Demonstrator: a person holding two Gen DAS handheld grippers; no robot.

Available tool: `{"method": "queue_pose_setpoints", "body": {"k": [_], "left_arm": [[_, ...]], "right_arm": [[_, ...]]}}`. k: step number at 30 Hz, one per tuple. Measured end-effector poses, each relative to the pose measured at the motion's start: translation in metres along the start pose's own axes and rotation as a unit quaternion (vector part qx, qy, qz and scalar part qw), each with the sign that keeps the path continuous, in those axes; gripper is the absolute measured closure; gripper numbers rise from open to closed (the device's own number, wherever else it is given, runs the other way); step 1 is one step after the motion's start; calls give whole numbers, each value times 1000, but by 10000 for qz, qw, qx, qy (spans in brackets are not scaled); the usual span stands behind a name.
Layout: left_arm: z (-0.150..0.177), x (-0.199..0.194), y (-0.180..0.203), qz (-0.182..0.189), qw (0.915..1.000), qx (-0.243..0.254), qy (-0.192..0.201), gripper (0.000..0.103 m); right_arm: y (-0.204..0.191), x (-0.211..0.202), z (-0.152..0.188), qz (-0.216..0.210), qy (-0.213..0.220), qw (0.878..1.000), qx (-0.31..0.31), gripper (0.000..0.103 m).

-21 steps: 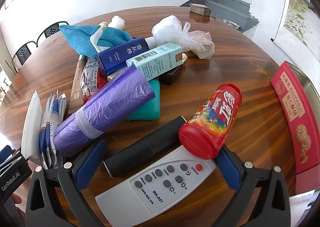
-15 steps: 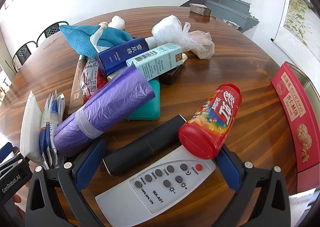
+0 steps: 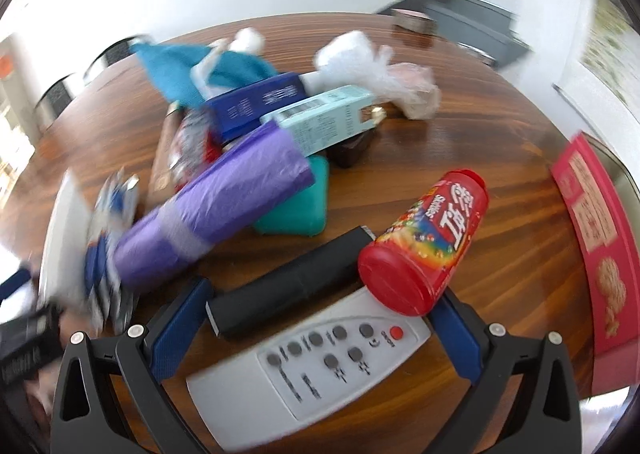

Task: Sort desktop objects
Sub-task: 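Grasp the white medicine box with the left tool while the right tool grasps the white remote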

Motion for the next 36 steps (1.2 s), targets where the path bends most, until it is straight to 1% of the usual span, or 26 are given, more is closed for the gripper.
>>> {"method": "queue_pose_setpoints", "body": {"k": [3, 6, 9, 12, 15, 17, 19, 22, 25, 28, 29, 30, 31, 33, 34, 35, 36], "left_arm": [[1, 1, -3, 34, 10000, 56, 6, 0], [0, -2, -5, 37, 10000, 70, 8, 0], [-1, -2, -7, 30, 10000, 65, 3, 0], [4, -7, -6, 42, 10000, 81, 13, 0], [5, -8, -4, 138, 9996, 234, 11, 0], [10, -12, -4, 232, 9990, 374, -73, 0], [11, -14, -3, 337, 9982, 454, -194, 0], [6, -18, -4, 631, 9972, 135, -365, 0], [-7, -28, -6, 952, 9944, -320, -327, 0], [-20, -32, 4, 1116, 9923, -446, -292, 0], [-19, -33, 9, 1163, 9918, -451, -268, 0], [-23, -33, 11, 1196, 9915, -453, -231, 0], [-19, -39, 19, 1200, 9916, -445, -202, 0], [-23, -31, 20, 1147, 9923, -405, -228, 0], [-31, -19, 32, 1104, 9929, -374, -248, 0], [-33, -13, 34, 1065, 9933, -347, -282, 0], [-31, -10, 28, 1043, 9935, -329, -325, 0]], "right_arm": [[-3, -5, 8, -301, -49, 9987, -413, 0], [-4, -13, 20, -496, -114, 9964, -679, 0], [-3, -19, 29, -571, -128, 9953, -771, 0], [-4, -25, 38, -595, -118, 9948, -822, 0], [-5, -31, 47, -653, -196, 9933, -931, 0], [2, -39, 54, -710, -309, 9918, -1016, 0], [11, -39, 55, -661, -421, 9924, -946, 0], [17, -46, 59, -747, -482, 9930, -777, 0], [17, -58, 56, -702, -298, 9940, -790, 0], [13, -64, 51, -695, -166, 9934, -902, 0], [12, -65, 49, -701, -144, 9930, -942, 0], [8, -68, 49, -703, -118, 9925, -989, 0], [6, -69, 47, -701, -94, 9921, -1032, 0], [3, -71, 45, -715, -59, 9916, -1075, 0], [2, -71, 44, -725, -53, 9916, -1072, 0], [2, -72, 43, -734, -50, 9916, -1061, 0], [3, -73, 43, -736, -46, 9918, -1046, 0]]}}
Point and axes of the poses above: each gripper's, at about its wrist camera, not at the fingertips, and x roughly the way its jaws point, y to its right, z to its underside, the point moved 7 cm from there along x, roughly the way its jaws point, and after that the axes turned 5 degrees about -z, right-handed, at the moved point
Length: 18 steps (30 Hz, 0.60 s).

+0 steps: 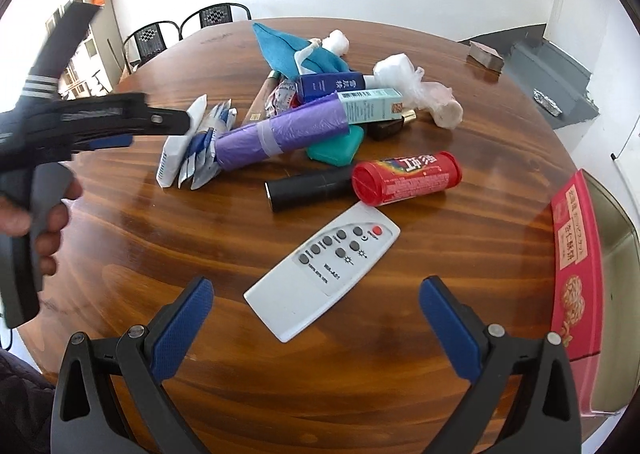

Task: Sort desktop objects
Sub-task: 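Grasp the white medicine box with the left tool while the right tool grasps the white remote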

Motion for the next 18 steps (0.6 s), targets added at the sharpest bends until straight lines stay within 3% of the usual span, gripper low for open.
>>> {"method": "queue_pose_setpoints", "body": {"k": [2, 3, 5, 9, 13, 18], "left_arm": [[3, 6, -5, -43, 9998, -9, -193, 5], [3, 8, -5, 159, 9996, -104, -213, 8], [3, 11, -4, 468, 9982, -293, -223, 25], [3, 6, 8, 791, 9964, -91, -286, 51], [8, -3, 16, 735, 9965, 244, -299, 55], [20, -8, 16, 665, 9967, 278, -375, 58]], "right_arm": [[2, 1, -2, 8, 10, 10000, 60, 0], [3, 1, -2, 1, 18, 9999, 101, 0], [4, -3, -1, -6, 26, 9999, 167, 1], [10, -3, 0, -72, -15, 9991, 411, 6], [18, -1, -1, -134, -65, 9977, 657, 19], [19, 3, -6, -341, -183, 9956, 849, 22]]}}
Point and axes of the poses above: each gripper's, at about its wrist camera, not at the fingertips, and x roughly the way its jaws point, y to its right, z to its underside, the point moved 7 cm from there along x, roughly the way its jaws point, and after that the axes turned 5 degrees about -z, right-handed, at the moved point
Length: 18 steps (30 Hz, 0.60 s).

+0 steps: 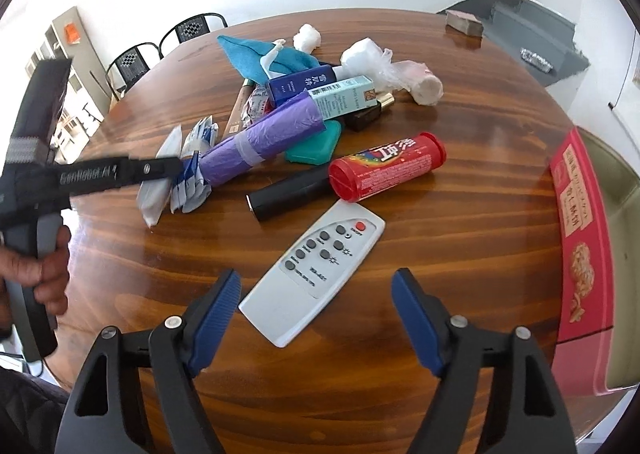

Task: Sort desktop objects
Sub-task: 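Grasp the white medicine box with the left tool while the right tool grasps the white remote, then carry the box and remote to the red cardboard box and release both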

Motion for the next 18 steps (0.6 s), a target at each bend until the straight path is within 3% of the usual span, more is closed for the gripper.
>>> {"method": "queue_pose_setpoints", "body": {"k": [11, 18], "left_arm": [[9, -2, -10, -267, 9996, -104, -46, 53], [16, -1, -16, -399, 9991, -85, -120, 48]], "right_arm": [[-8, 27, -5, 276, -436, 9986, -148, 23], [9, 26, 8, 502, -614, 9969, -11, 25]]}}
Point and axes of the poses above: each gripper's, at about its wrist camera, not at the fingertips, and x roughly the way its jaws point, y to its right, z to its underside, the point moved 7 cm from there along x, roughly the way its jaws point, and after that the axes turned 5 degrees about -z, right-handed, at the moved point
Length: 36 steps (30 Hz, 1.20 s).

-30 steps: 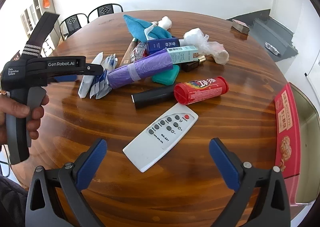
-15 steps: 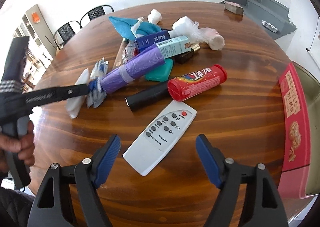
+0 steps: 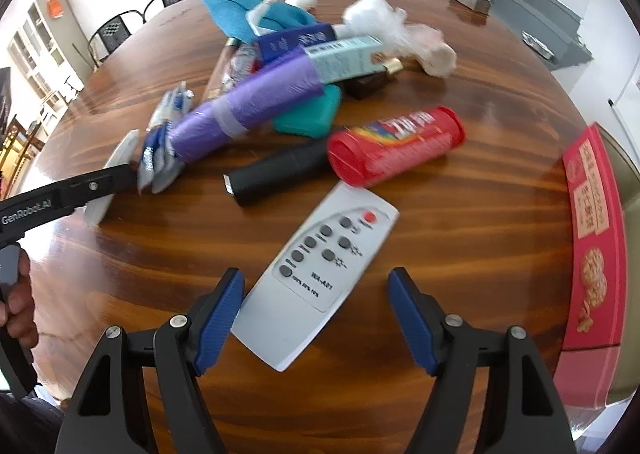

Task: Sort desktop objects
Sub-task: 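Carry the box and remote to the red cardboard box and release both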

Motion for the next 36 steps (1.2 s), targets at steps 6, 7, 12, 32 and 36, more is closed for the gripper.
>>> {"method": "queue_pose_setpoints", "body": {"k": [6, 7, 12, 32, 36], "left_arm": [[4, 1, 8, -61, 9997, 232, -57, 49], [4, 1, 11, -81, 9995, 283, -69, 54], [9, -6, 17, -248, 9985, 493, 41, 54], [-5, -61, 43, -715, 9889, 1009, 824, 54], [-9, -71, 72, -591, 9856, 1253, 965, 54]], "right_arm": [[7, -3, 5, 207, -6, 9998, -53, 33], [6, -4, 5, 247, -5, 9997, -87, 37], [5, -5, 2, 252, 31, 9996, -119, 56], [21, -52, -38, -226, 841, 9962, -17, 59], [38, -73, -43, -206, 1071, 9940, 102, 59]]}}
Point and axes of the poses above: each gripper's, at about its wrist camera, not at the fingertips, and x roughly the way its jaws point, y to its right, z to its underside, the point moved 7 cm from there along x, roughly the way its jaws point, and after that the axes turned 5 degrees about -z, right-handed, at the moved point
